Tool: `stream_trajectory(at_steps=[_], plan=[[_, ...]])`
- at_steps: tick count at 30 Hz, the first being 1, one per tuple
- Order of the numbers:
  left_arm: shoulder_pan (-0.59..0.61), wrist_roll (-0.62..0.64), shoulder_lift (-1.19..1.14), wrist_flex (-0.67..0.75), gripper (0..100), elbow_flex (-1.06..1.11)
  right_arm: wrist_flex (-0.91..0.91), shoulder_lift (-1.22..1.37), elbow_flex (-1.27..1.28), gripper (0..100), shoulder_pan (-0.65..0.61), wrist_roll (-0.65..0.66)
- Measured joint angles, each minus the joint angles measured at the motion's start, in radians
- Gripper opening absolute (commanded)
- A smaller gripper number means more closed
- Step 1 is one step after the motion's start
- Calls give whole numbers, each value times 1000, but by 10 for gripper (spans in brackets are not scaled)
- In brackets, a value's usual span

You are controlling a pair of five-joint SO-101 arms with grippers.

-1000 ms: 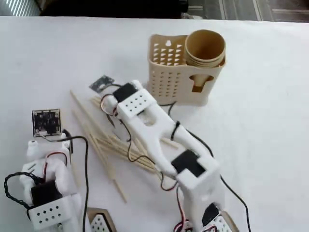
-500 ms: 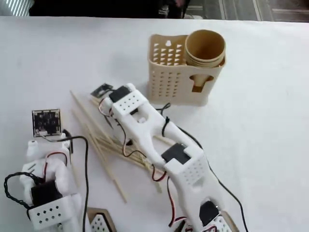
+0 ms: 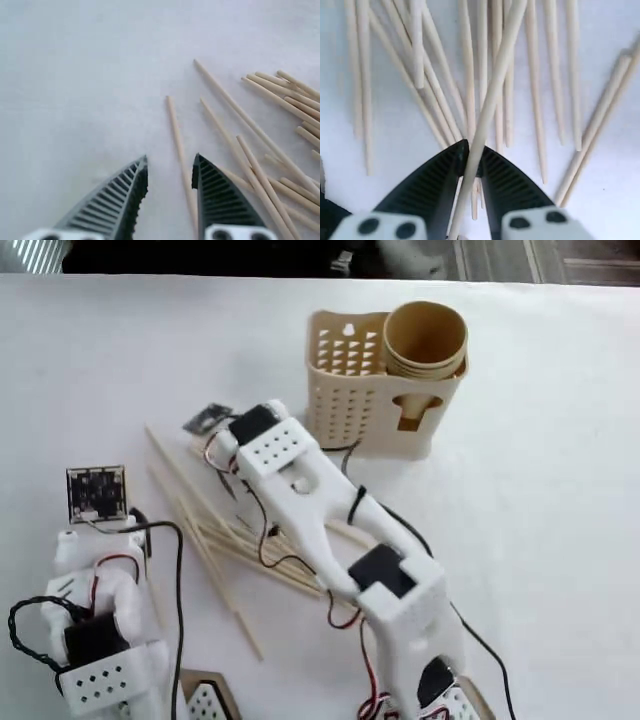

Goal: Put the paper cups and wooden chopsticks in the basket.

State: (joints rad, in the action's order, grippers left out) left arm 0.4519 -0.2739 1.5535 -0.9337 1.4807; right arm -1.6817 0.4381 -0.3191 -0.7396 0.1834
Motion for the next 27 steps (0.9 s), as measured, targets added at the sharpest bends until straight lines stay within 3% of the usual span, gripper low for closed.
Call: stream_trajectory(at_steps=[7, 13, 18, 27], plan=[[0, 0, 0, 0, 158, 0, -21, -183, 26, 19, -2, 0], [0, 0, 0, 0, 158, 0, 23, -203, 218, 19, 3, 25], [0, 0, 0, 0, 158, 0, 140, -203, 367, 110, 14, 37], [0, 0, 0, 0, 158, 0, 178, -209, 281, 141, 9, 38]])
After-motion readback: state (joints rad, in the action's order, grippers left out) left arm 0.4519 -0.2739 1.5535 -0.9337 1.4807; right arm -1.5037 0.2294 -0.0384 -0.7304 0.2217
